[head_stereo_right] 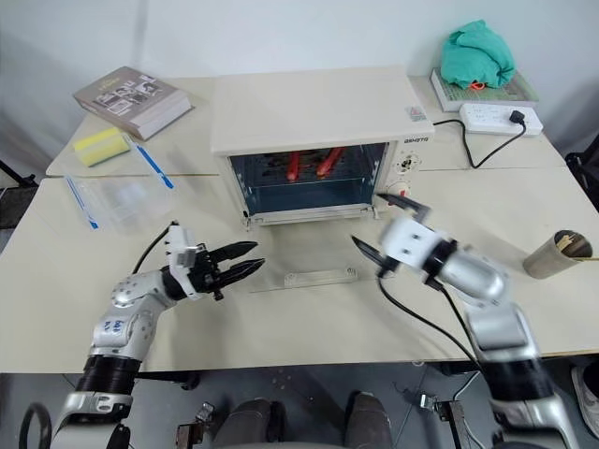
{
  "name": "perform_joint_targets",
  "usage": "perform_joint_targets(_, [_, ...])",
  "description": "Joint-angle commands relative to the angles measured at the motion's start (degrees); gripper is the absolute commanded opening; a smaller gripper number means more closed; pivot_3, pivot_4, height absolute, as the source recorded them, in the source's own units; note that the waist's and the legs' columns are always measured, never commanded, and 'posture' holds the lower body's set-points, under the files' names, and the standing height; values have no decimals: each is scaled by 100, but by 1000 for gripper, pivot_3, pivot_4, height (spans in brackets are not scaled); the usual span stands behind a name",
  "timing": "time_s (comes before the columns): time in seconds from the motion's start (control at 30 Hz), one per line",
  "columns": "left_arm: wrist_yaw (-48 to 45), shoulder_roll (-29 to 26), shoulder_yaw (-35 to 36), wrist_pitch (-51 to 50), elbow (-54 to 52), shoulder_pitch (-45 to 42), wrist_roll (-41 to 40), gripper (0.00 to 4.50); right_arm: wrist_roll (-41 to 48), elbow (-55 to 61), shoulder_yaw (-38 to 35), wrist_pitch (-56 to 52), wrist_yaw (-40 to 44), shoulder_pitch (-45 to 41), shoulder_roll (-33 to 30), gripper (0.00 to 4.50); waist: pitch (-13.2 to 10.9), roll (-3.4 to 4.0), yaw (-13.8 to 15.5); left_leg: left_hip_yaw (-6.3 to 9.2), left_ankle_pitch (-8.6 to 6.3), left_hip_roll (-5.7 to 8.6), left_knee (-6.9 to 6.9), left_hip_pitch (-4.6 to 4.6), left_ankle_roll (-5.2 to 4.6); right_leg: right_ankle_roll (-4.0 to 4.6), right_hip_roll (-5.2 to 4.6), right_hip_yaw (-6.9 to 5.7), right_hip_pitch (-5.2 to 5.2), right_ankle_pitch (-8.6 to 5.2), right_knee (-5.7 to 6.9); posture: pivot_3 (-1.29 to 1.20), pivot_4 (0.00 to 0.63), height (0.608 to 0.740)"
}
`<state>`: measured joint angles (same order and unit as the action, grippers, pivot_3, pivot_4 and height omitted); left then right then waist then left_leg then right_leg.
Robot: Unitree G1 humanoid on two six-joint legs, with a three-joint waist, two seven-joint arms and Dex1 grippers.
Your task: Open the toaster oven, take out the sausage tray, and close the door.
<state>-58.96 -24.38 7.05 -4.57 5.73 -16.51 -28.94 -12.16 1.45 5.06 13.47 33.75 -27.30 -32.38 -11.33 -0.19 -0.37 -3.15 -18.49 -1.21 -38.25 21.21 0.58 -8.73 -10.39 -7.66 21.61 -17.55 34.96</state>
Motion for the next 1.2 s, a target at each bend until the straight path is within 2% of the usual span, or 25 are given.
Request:
perform_joint_targets(0.03, [3,-261,553,-7,-690,493,-397,3603,-1227,-548,468,289,-990,-441,189,4500,0,0,4,2,0,-2,2,0,1,0,0,-2,0,0,0,0,150,740])
perform_joint_targets(0.13, [231,-283,838,72,-883,767,-438,4472,-1694,-858,739,443,-1424,-710,316,4500,0,0,45,12,-1,2,5,6,1,-1,-2,-5,1,1,-2,0,150,740])
perform_joint_targets(0.4, [506,-275,1044,110,-1246,1334,-415,4472,-2977,-1610,1384,243,-2448,-1398,657,4500,0,0,-107,14,-1,-2,6,6,1,-2,4,-4,1,1,0,0,150,740])
perform_joint_targets(0.5, [583,-233,986,121,-1292,1333,-404,4500,-3148,-1920,1425,195,-2763,-1573,759,3852,0,0,-126,14,-1,-2,8,6,2,-2,3,-4,1,1,1,0,150,740])
perform_joint_targets(0.7, [637,-204,940,116,-1302,1295,-410,4500,-3447,-2129,1446,-97,-3090,-1673,729,1760,0,0,-133,14,-1,-1,9,7,2,-2,3,-4,1,1,0,0,150,740])
perform_joint_targets(1.2, [656,-102,803,131,-1275,1231,-392,4500,-3644,-2613,1660,-610,-3315,-2041,952,1760,0,0,-147,14,-1,-2,10,6,2,-1,4,-3,1,1,1,0,150,740])
